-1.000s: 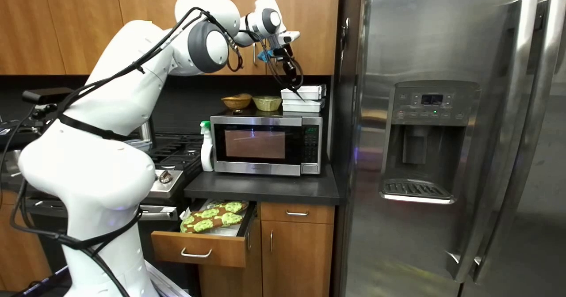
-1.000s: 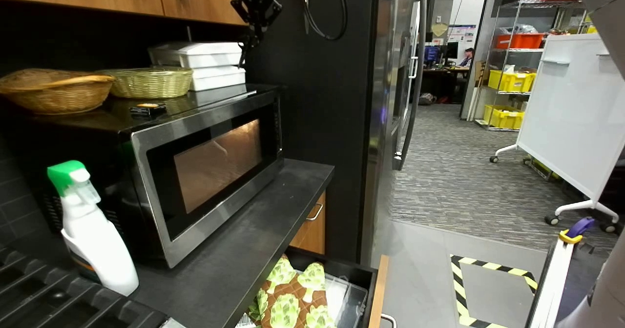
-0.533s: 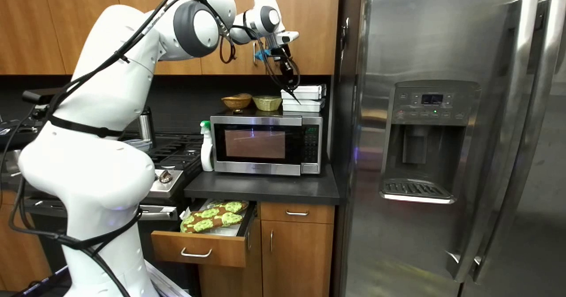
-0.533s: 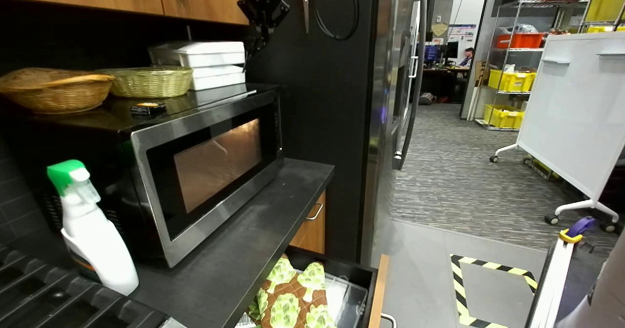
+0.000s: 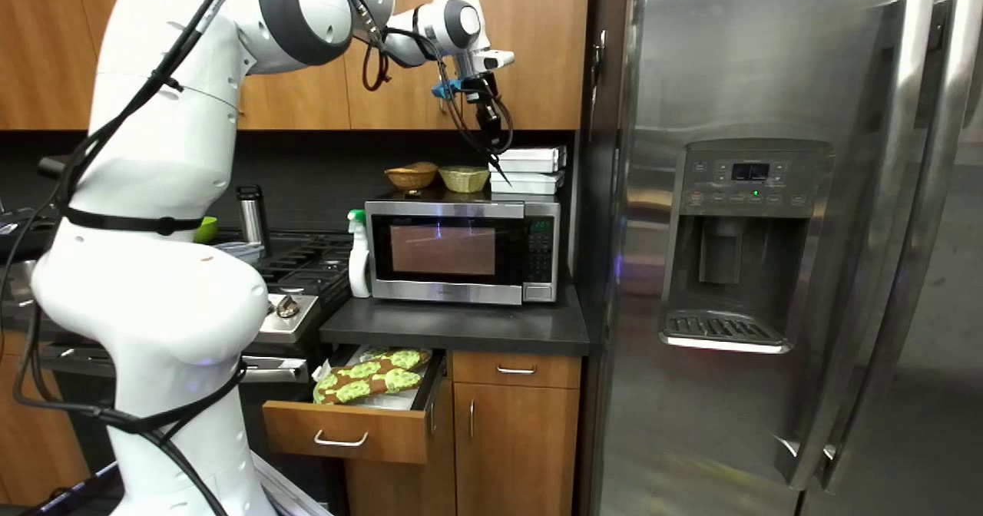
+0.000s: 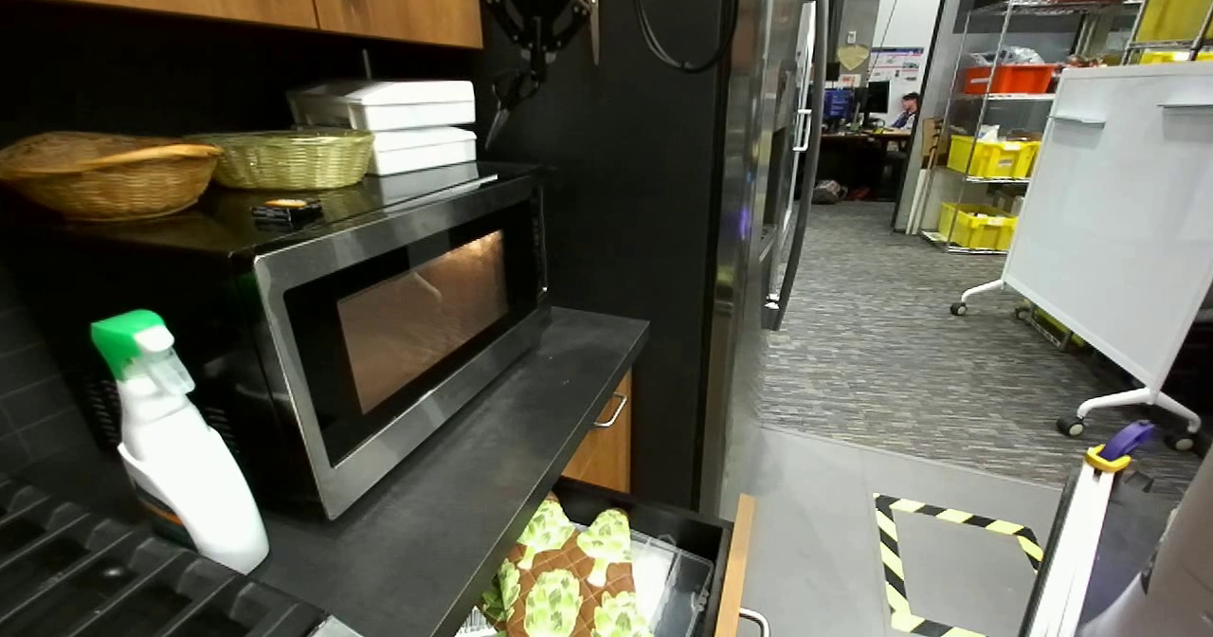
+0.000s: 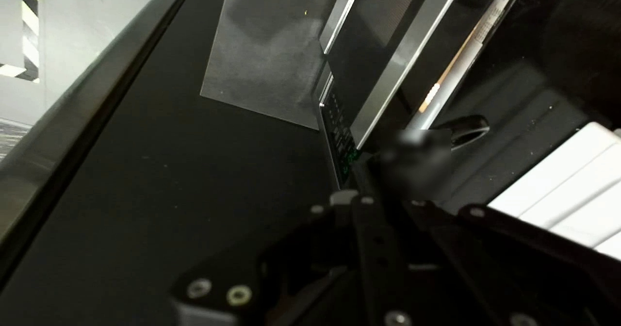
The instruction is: Put the scissors in the open drawer
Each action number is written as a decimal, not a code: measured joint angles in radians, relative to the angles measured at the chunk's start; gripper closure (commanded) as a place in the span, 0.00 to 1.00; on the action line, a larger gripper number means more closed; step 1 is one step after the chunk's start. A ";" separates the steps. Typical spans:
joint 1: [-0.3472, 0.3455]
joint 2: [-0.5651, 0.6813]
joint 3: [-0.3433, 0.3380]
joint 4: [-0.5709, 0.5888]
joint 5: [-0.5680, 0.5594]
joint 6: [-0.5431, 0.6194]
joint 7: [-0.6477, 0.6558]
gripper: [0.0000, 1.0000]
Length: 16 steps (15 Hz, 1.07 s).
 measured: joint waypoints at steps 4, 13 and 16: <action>-0.001 -0.063 0.000 -0.086 0.036 0.000 -0.034 0.98; -0.025 -0.159 0.007 -0.184 0.058 -0.003 -0.078 0.98; -0.035 -0.186 0.009 -0.207 0.058 -0.006 -0.091 0.98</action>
